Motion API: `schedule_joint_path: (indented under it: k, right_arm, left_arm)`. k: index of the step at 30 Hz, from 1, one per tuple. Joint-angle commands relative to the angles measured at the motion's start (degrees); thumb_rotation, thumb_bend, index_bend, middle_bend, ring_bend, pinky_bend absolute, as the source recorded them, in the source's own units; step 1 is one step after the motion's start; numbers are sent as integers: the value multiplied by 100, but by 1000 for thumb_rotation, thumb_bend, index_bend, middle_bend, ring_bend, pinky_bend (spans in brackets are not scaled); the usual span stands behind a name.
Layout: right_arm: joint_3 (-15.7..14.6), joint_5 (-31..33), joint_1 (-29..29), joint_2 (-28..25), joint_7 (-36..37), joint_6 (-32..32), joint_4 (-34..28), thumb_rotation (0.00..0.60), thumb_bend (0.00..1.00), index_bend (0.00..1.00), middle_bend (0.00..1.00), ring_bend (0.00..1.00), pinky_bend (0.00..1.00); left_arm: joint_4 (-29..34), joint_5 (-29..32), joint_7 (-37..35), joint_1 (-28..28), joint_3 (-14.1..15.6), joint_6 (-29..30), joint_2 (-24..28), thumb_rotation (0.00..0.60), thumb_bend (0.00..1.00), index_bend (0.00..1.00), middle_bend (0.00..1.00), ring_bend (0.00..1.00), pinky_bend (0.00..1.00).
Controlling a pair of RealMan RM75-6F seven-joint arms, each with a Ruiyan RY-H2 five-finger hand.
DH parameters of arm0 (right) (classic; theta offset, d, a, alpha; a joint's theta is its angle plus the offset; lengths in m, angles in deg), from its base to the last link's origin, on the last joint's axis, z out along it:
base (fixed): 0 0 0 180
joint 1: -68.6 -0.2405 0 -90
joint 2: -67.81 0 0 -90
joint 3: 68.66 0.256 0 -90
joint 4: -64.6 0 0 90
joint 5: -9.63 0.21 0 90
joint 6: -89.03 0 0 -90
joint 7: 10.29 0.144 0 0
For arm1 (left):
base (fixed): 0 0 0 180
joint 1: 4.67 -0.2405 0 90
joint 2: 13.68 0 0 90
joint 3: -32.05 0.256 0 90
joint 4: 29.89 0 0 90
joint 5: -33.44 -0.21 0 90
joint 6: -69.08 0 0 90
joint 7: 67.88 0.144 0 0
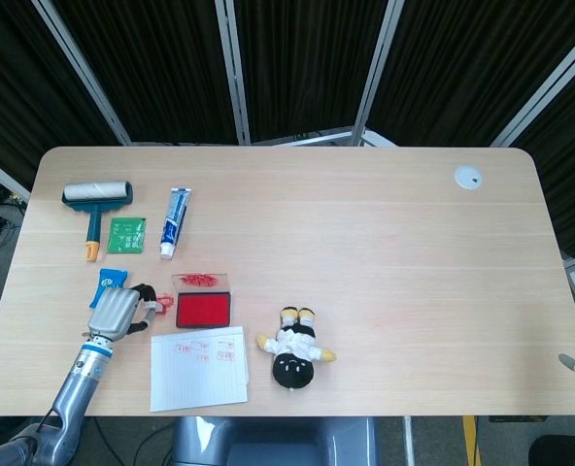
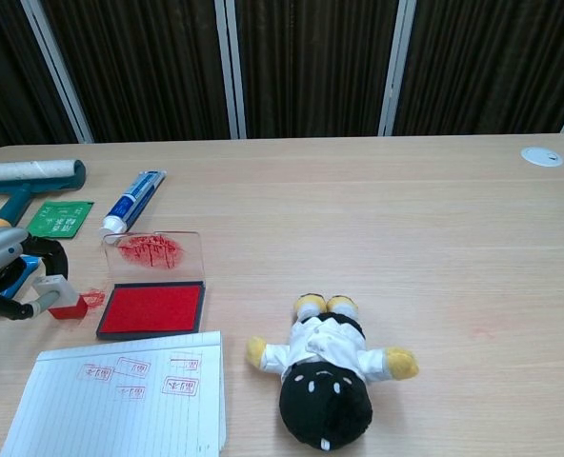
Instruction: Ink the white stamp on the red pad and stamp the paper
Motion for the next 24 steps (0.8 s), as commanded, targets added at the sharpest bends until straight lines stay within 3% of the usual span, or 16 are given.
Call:
schedule_joint_path:
  k: [1,18,24]
  right_arm:
    - [0,5,0,-2,1,4,-1,600,0,0,0,0,0]
    - [-2,17,-4,-27,31,34,-15,600,0,0,0,0,0]
    - [-13,-61,9,-74,115,12,-74,600,0,0,0,0,0]
  left_arm:
    - [-15,-4,22,1,16,-14,-14,600,238,452,451,807,843]
    - [41,-28,114,-22,54,31,-8,600,80,380,339,800,840]
    - [572,-150,227,-140,30,450,306,600,60,363,282,784,829]
